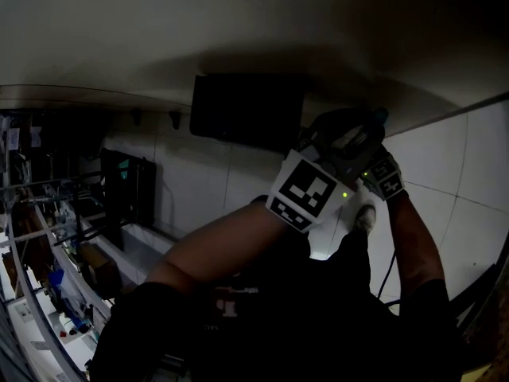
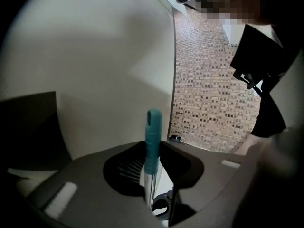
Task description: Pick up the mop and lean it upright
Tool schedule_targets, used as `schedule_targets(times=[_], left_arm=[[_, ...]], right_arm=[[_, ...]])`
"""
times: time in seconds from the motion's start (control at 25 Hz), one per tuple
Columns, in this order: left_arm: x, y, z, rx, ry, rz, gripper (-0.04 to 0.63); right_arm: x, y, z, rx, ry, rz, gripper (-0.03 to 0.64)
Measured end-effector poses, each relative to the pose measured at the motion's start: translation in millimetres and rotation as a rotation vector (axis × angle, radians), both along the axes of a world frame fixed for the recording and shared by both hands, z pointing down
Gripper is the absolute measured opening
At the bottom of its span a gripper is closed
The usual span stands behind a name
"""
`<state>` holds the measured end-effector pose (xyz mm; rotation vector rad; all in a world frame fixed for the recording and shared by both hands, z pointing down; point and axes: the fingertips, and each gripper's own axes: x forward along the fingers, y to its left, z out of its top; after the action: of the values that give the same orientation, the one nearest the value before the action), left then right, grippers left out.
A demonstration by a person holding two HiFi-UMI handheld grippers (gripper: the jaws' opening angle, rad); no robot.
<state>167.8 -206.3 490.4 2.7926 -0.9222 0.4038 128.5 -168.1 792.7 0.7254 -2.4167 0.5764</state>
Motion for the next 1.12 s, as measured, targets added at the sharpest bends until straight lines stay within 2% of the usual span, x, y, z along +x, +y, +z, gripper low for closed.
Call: schedule_targets(times=[0.4,0.6,0.8,0.96,1.12], left_arm=[[-3.2,3.9,-37.6,0.000,0.069,-0.026,0.095],[6.8,20.8,-73.2,0.032,0.107,0.024,0.095],[15.3,27.4,-120.7,0.025,0.167,0.059,0.098],[19.7,20.3,-176.1,0.074,0.244,0.074,0.098],[16.1,25.4,-222.8,0.133,0.264,0.097,0.098]], right_arm=[[-2.0,25.4,-38.3,0.026,-0.012,-0.059,0.130],[2.6,32.2,-75.5,0.070,-0.018,-0.064,0.129],[11.7,41.1,-120.3,0.048,0.035,-0.085,0.129],[32.1,22.6,-174.3,0.097,0.097,-0.075,0.127],[38.8,23.4,-227.8,0.121,0.115,-0.076,0.127]])
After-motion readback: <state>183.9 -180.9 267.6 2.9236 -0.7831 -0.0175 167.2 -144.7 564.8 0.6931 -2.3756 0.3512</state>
